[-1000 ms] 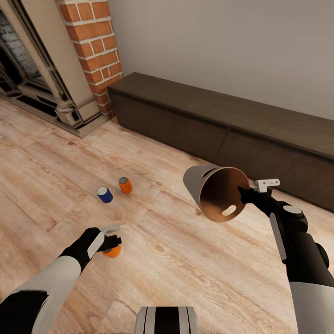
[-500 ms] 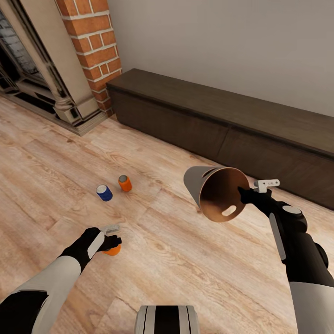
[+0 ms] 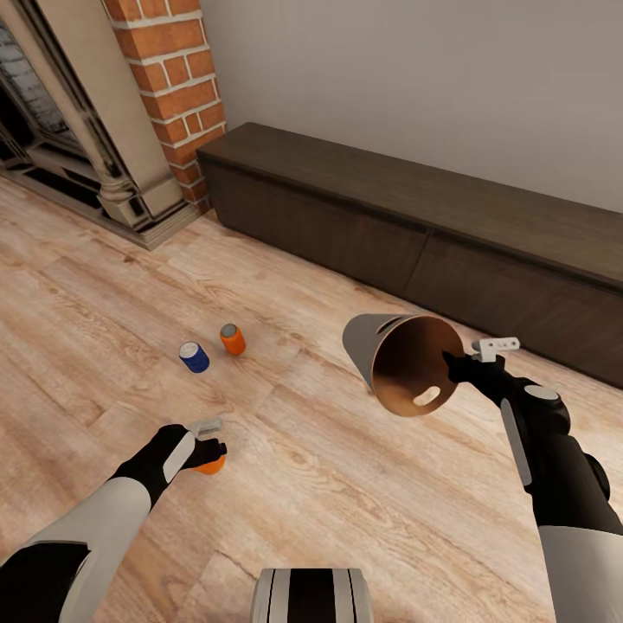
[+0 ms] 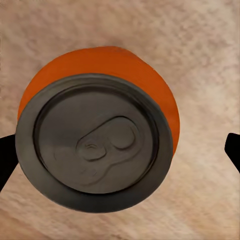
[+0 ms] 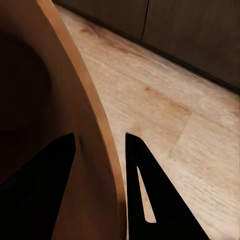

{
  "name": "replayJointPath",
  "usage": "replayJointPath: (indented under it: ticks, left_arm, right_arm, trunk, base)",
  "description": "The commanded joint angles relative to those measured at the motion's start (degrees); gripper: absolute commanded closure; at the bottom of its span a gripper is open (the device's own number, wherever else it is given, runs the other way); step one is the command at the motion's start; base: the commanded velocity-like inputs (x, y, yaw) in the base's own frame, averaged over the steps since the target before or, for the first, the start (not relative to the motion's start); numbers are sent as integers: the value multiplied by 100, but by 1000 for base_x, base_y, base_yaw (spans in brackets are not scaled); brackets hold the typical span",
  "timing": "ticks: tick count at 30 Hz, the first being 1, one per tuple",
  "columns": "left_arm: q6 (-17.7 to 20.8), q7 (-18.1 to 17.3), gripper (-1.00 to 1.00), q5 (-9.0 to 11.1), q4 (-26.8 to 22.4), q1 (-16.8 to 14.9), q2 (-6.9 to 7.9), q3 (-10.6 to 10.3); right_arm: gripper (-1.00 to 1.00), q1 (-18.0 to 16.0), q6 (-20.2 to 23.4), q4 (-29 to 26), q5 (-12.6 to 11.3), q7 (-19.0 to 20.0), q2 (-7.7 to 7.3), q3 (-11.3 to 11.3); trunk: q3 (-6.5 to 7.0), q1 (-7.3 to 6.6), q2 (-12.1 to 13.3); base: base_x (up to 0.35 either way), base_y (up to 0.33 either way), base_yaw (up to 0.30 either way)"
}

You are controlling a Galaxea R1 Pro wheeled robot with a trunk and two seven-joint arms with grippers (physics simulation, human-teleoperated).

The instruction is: Put the three can of soda from the living room inside the tash can in the kitchen.

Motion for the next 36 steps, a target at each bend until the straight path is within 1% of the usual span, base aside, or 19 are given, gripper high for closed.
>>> replayJointPath:
  ticks: [1,14,22,28,33,36]
  left_arm:
    - [-1,0,100,0,0,3,-1,0]
    - [-3,0,100,1,-7,18,-2,0]
    - [5,-3,100,-1,0,18,-2,2]
    - [6,-5,100,-1,0,18,-32,2]
    - [6,-8,100,-1,0,18,-36,1]
    - [7,-13,100,-1,0,18,-37,5]
  right_arm:
    - [100,-2,8,-2,-66,27,0,0]
    - [100,84,7,59,-59,27,7,26]
    - [100,86,7,75,-57,21,33,43]
    - [100,86,7,121,-56,19,27,44]
    - [100,86,10,253,-56,17,34,46]
    - [100,86,31,424,-58,9,49,63]
  trunk:
    - [1,-1,0]
    - [1,-1,0]
    - [178,-21,10]
    - [311,-37,18]
    - [421,-50,25]
    - [488,-57,29]
  base:
    - [0,0,0]
    - [0,0,0]
    - [0,0,0]
    - [0,0,0]
    - [0,0,0]
    - [0,0,0]
